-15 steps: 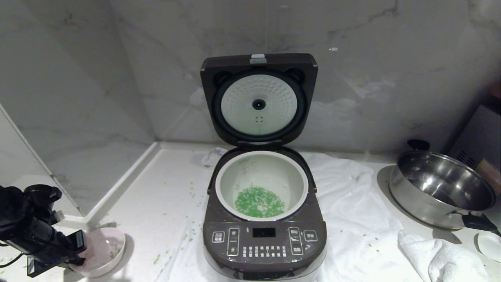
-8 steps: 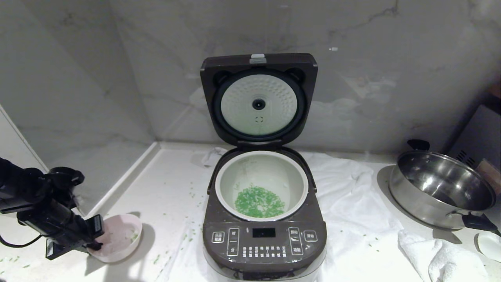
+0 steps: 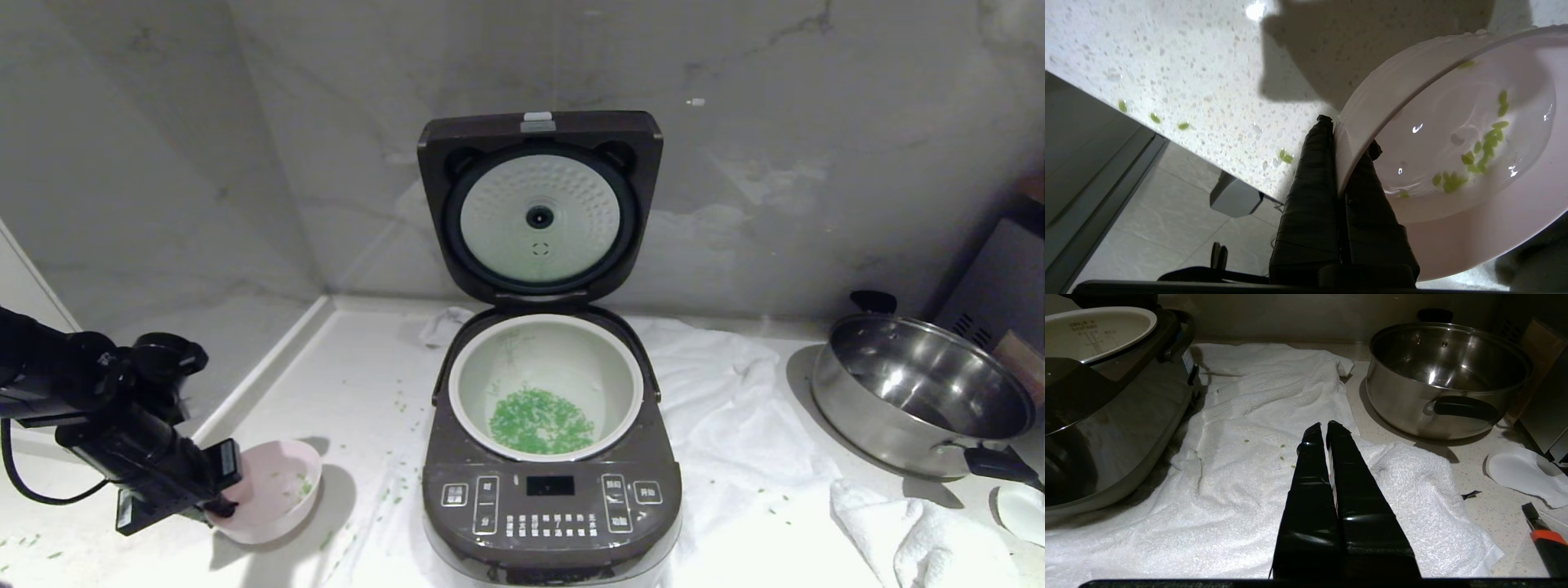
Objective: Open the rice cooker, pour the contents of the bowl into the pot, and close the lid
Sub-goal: Pick up the bowl on the table, then pour the water from the bowl into the rice cooker
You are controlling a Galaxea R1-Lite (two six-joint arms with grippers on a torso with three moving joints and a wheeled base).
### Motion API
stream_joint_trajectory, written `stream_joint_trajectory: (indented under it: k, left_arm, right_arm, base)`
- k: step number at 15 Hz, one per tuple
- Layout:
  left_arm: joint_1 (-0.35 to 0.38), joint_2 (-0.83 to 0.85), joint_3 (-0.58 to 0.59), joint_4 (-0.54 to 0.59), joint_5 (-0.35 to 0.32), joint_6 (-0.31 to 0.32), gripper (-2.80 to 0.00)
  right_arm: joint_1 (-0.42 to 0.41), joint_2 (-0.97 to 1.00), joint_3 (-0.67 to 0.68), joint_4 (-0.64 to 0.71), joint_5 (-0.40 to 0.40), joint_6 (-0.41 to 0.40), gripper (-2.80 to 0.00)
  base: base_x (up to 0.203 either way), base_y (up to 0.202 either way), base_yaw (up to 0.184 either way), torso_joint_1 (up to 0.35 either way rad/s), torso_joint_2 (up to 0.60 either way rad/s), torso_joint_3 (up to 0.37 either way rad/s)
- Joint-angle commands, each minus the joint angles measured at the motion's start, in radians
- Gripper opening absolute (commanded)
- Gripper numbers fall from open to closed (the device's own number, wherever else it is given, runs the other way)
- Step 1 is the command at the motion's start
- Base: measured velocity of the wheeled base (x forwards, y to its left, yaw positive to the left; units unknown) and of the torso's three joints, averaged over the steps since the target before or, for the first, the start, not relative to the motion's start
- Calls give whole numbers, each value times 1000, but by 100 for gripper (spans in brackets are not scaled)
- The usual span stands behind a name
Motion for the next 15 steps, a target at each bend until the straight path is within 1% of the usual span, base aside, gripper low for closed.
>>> stream_joint_trajectory:
  k: [1, 3, 5, 8, 10, 12, 15]
  left_arm:
    - [-5, -35, 24, 3, 0, -5, -280]
    - [-15, -51, 13, 3, 0, -21, -280]
    - [-51, -56, -31, 23, 1, -28, -280]
    - [-130, -47, -158, 142, 1, -76, -280]
    - [-179, -41, -231, 176, 1, -111, -280]
    - [-208, -30, -314, 232, 1, -126, -280]
    - [-231, 3, -477, 337, 1, -134, -280]
  right_arm:
    - [0, 0, 2, 0, 0, 0, -280]
    - [0, 0, 2, 0, 0, 0, -280]
    - [0, 0, 2, 0, 0, 0, -280]
    - [0, 0, 2, 0, 0, 0, -280]
    - [0, 0, 2, 0, 0, 0, -280]
    - [0, 0, 2, 0, 0, 0, -280]
    - [0, 0, 2, -1, 0, 0, -280]
  base:
    - [0, 0, 0, 0, 0, 0]
    - [0, 0, 0, 0, 0, 0]
    - [0, 0, 0, 0, 0, 0]
    - [0, 0, 0, 0, 0, 0]
    - [0, 0, 0, 0, 0, 0]
    - [0, 0, 0, 0, 0, 0]
    - [0, 0, 0, 0, 0, 0]
